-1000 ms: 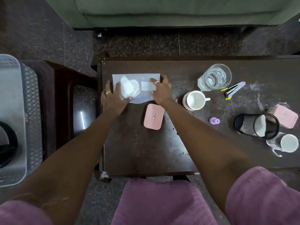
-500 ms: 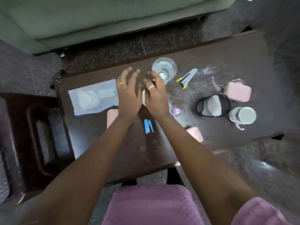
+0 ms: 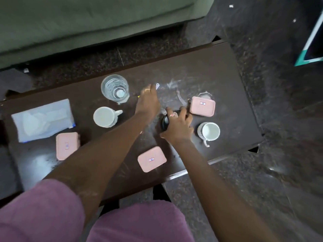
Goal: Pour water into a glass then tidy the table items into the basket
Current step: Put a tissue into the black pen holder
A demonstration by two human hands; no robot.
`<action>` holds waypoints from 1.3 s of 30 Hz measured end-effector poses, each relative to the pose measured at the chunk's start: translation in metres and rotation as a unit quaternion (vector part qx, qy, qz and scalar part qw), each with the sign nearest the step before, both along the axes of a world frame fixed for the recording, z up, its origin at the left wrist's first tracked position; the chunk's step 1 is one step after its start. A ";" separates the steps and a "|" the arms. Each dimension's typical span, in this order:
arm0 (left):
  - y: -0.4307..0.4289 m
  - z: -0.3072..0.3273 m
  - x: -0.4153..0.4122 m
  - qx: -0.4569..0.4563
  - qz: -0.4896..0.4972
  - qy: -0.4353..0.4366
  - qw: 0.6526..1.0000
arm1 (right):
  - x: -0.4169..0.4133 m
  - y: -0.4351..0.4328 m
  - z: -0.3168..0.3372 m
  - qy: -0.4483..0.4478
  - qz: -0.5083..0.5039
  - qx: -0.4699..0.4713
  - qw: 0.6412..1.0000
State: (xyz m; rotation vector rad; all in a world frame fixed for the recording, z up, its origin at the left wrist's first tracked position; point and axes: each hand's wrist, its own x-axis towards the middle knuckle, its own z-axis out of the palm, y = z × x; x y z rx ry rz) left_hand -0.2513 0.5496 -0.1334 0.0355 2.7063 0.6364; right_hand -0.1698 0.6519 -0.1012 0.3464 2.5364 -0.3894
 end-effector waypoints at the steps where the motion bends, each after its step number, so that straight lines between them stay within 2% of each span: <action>1: 0.002 -0.005 -0.004 -0.025 0.011 -0.005 1.000 | -0.001 0.002 -0.001 0.007 0.002 -0.001 1.000; 4: 0.005 -0.015 -0.009 -0.080 0.047 -0.011 0.996 | -0.012 0.010 0.000 0.022 0.010 -0.008 1.000; 8: 0.004 -0.024 -0.005 -0.099 0.066 -0.010 0.993 | -0.031 0.026 0.005 0.045 0.025 -0.018 0.999; 14: -0.004 -0.030 0.018 -0.063 0.022 -0.005 0.998 | -0.061 0.037 0.012 0.070 0.036 -0.008 0.997; 18: -0.013 -0.029 0.045 -0.051 -0.043 -0.016 0.998 | -0.079 0.035 0.017 0.093 0.060 0.016 0.994; 24: -0.032 -0.024 0.074 -0.008 -0.035 -0.033 0.999 | -0.102 0.007 0.017 0.107 0.111 -0.019 0.988; 26: -0.037 -0.015 0.077 0.032 -0.010 0.005 0.999 | -0.108 -0.004 0.014 0.098 0.132 -0.033 0.986; 29: -0.051 0.009 0.069 0.082 0.061 0.157 0.982 | -0.116 -0.020 0.009 0.086 0.157 -0.054 0.982; 31: -0.064 0.022 0.055 0.067 0.142 0.248 0.956 | -0.120 -0.030 0.006 0.083 0.177 -0.060 0.979; 32: -0.073 0.028 0.045 0.052 0.180 0.259 0.947 | -0.122 -0.035 0.004 0.081 0.185 -0.061 0.977; 33: -0.082 0.032 0.034 0.040 0.212 0.241 0.946 | -0.123 -0.040 0.003 0.080 0.191 -0.062 0.976; 35: -0.098 0.035 0.012 0.025 0.251 0.137 0.958 | -0.125 -0.047 -0.001 0.079 0.196 -0.062 0.975; 37: -0.110 0.034 -0.006 0.017 0.261 0.024 0.965 | -0.127 -0.054 -0.003 0.082 0.203 -0.058 0.974; 39: -0.114 0.030 -0.015 0.054 0.248 -0.041 0.966 | -0.129 -0.059 -0.004 0.086 0.215 -0.053 0.971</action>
